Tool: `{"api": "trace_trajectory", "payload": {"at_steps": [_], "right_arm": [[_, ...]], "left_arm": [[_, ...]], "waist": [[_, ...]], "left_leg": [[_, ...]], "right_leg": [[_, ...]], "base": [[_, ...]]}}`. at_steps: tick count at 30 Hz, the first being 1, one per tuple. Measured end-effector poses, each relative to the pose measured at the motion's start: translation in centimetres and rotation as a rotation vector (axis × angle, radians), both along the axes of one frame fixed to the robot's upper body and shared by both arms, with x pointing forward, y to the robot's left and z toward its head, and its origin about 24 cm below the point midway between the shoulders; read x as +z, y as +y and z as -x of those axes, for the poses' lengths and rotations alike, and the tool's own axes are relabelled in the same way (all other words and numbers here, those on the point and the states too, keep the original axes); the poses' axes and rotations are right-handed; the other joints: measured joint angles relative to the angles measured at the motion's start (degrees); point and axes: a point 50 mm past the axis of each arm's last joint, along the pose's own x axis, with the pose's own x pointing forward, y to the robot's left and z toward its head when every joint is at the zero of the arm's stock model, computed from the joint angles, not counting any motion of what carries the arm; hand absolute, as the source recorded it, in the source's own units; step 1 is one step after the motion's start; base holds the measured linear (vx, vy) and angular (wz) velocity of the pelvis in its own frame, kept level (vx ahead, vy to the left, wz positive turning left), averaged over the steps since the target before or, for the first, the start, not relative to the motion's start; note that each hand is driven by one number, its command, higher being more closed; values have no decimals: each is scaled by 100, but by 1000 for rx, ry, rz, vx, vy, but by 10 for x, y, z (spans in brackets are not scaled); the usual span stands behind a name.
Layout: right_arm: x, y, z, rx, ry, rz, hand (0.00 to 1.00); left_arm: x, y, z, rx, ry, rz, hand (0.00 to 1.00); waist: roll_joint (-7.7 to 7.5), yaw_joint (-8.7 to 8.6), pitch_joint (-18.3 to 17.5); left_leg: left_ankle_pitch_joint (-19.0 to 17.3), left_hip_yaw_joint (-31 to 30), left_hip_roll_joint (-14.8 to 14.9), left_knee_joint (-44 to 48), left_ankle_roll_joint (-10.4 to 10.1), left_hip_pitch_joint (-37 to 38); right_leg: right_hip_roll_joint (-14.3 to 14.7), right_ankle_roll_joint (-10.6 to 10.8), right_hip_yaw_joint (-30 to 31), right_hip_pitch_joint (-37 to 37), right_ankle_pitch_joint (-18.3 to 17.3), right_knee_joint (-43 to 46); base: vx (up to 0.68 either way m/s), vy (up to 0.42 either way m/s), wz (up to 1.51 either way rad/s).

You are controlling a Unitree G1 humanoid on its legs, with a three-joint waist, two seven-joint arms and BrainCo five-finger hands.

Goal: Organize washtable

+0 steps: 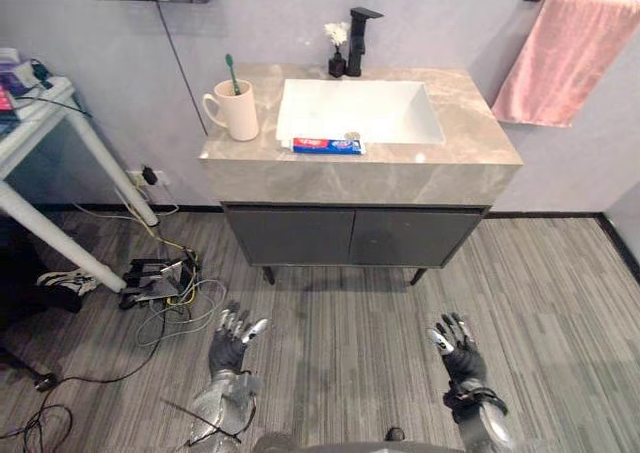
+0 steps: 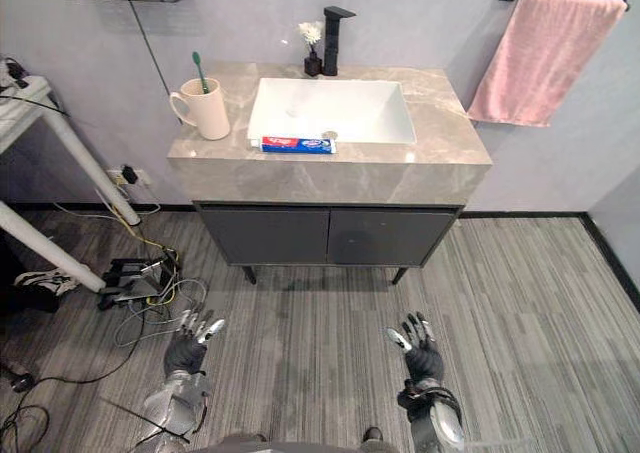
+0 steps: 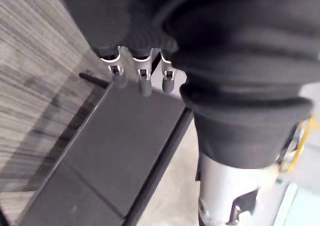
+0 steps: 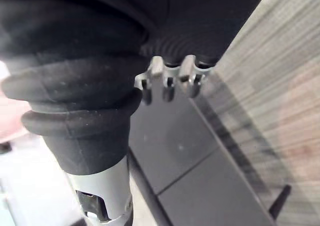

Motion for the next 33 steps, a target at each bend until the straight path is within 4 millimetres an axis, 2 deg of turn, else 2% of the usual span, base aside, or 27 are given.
{"api": "trace_trajectory", "payload": {"at_steps": [1, 2, 3, 4, 5, 6, 7, 8, 9, 10, 11, 12, 13, 14, 15, 16, 18, 20, 21, 22, 23, 24, 27, 28, 29, 30, 33], "right_arm": [[5, -3, -6, -11, -29, 7, 0], [6, -6, -9, -43, -33, 6, 0], [3, -7, -7, -53, -16, 7, 0], [4, -7, -9, -53, -20, 9, 0], [9, -9, -17, -51, -44, 24, 0], [16, -7, -29, -49, -82, 24, 0], [14, -1, -30, -49, -80, 4, 0], [13, 4, -30, -40, -76, -8, 0], [13, 4, -34, -36, -83, -11, 0], [14, 5, -39, -51, -84, -16, 0], [14, 6, -40, -55, -85, -18, 0], [17, 9, -46, -56, -102, -39, 0], [13, 15, -47, -56, -95, -72, 0], [10, 18, -45, -60, -83, -89, 0], [6, 20, -41, -70, -71, -110, 0], [5, 19, -39, -70, -67, -111, 0], [4, 16, -36, -75, -60, -102, 0], [3, 13, -32, -69, -46, -76, 0], [2, 13, -30, -67, -40, -66, 0], [2, 12, -28, -67, -35, -61, 0], [-3, 9, -20, -72, -6, -50, 0], [-2, 8, -22, -69, -6, -45, 0], [1, 0, -19, -112, -17, -32, 0], [1, -1, -18, -110, -16, -25, 0], [2, -2, -19, -106, -22, -21, 0], [0, -3, -12, -115, -4, -19, 0], [-6, -3, 2, -115, 31, -18, 0]], "left_arm": [[2, 1, -2, -3, -10, -3, 0], [2, 3, -8, -12, -17, -3, 0], [0, 2, -8, -9, -3, 9, 0], [-1, 2, -7, -9, 1, 11, 0], [-3, 1, -4, -3, 18, 18, 0], [-2, 0, -6, -1, 8, 21, 0], [0, 4, -9, -10, 1, 3, 0], [3, 7, -12, -26, -9, -13, 0], [5, 7, -17, -40, -23, -21, 0], [7, 7, -22, -62, -31, -30, 0], [7, 5, -24, -73, -33, -31, 0], [8, 3, -28, -91, -40, -36, 0], [10, 5, -29, -103, -44, -51, 0], [11, 6, -30, -107, -46, -60, 0], [14, 10, -31, -111, -53, -79, 0], [18, 14, -31, -102, -72, -93, 0], [21, 14, -32, -103, -86, -94, 0], [25, 10, -37, -102, -112, -83, 0], [26, 8, -41, -105, -122, -76, 0], [26, 7, -42, -107, -125, -75, 0], [22, 2, -43, -110, -112, -56, 0], [12, -2, -33, -91, -57, -25, 0], [5, -11, -23, -136, -21, -16, 0], [2, -11, -17, -132, 0, -13, 0], [0, -11, -14, -129, 9, -11, 0], [-2, -11, -10, -127, 20, -6, 0], [0, -13, -15, -124, 1, 2, 0]], "waist": [[72, 16, 143], [33, -126, 340], [-129, -204, 324], [-221, -160, 311], [-68, -36, 235], [-4, -53, 283], [-138, -73, 282], [-351, -82, 210], [-411, -69, 159], [-443, -74, 140], [-409, -58, 138], [-289, -47, 140], [-247, -70, 138], [-231, -82, 127], [-178, -140, 81], [-132, -209, 79], [-56, -216, 104], [15, -221, 129], [12, -238, 127], [-10, -252, 116], [84, -346, 108], [195, -275, 101], [82, -234, 174], [91, -189, 173], [120, -207, 169], [89, -180, 139], [12, -221, 129]], "left_leg": [[-283, -20, 103, -160, -59, -30], [-505, -102, 189, -547, -122, -50], [-526, -200, 76, -680, -100, -239], [-527, -308, 36, -700, -100, -311], [-583, -501, 175, -1095, -153, -267], [-330, -281, 308, -1101, -458, -303], [-404, -169, 136, -969, -388, -344], [-664, -96, -117, -670, -269, -426], [-1032, 32, -275, -247, -107, -486], [-1238, 186, -397, -68, 6, -390], [-1296, 267, -458, -87, 77, -295], [-1331, 445, -522, -268, 201, -39], [-1311, 582, -606, -631, 298, 327], [-1271, 617, -646, -839, 362, 510], [-1190, 649, -666, -1233, 434, 834], [-1077, 655, -727, -1780, 441, 1295], [-1004, 663, -747, -2169, 394, 1664], [-982, 622, -638, -2523, 353, 2089], [-1008, 625, -572, -2409, 292, 2145], [-1056, 632, -541, -2248, 178, 2156], [-1228, 530, -435, -1764, -110, 2174], [-1377, 488, -353, -1728, -157, 2048], [-1300, 488, -480, -2497, -201, 1932], [-873, 485, -440, -2908, -276, 1932], [-427, 446, -405, -3046, -242, 1879], [-125, 327, -281, -2900, -286, 1727], [-274, -40, -288, -2636, -197, 1475]], "right_leg": [[-42, 38, -51, -221, -217, 481], [-148, 242, -69, -295, -187, 911], [-370, 368, -84, -340, -272, 1018], [-524, 438, -64, -376, -318, 1000], [-471, 542, 70, -288, -346, 669], [-555, 935, 281, -380, -566, 1232], [-709, 971, 340, -359, -663, 1445], [-906, 945, 386, -239, -743, 1525], [-1070, 832, 387, -95, -864, 1523], [-1242, 685, 465, -193, -756, 1888], [-1325, 497, 522, -346, -643, 2189], [-1466, -115, 543, -743, -273, 2921], [-1521, -477, 630, -1119, 39, 3644], [-1466, -426, 663, -1262, -7, 4011], [-1276, -275, 619, -1468, -179, 4522], [-1052, -306, 252, -1652, -450, 4759], [-890, -379, -154, -1794, -691, 4704], [-388, -544, -593, -2239, -1043, 4295], [-27, -605, -605, -2511, -998, 3505], [141, -637, -580, -2517, -748, 2765], [405, -942, -486, -2227, 246, 1970], [520, -1016, -319, -2060, 336, 1797], [369, -1013, 11, -1724, 333, 1678], [396, -960, -24, -1458, 298, 1615], [423, -850, -71, -1351, 227, 1621], [463, -623, -113, -1125, -137, 1596], [406, -492, -523, -904, -358, 1402]], "base": [[86, 148, 6], [40, 263, 53], [30, 333, 45], [114, 325, -34], [236, 311, -80], [282, 308, -66], [361, 223, -17], [339, 161, -5], [390, 218, -14], [295, 234, -22], [291, 306, -31], [341, 314, -41], [371, 283, -38], [390, 206, -16], [497, 127, 3], [504, 95, 6], [419, 15, -2], [475, -81, -3], [457, -142, 6], [469, -158, 29], [454, -104, 8], [418, -87, 4], [302, -65, 16], [257, -51, 18], [208, -28, 25], [174, -35, 34], [91, -18, 75]]}}
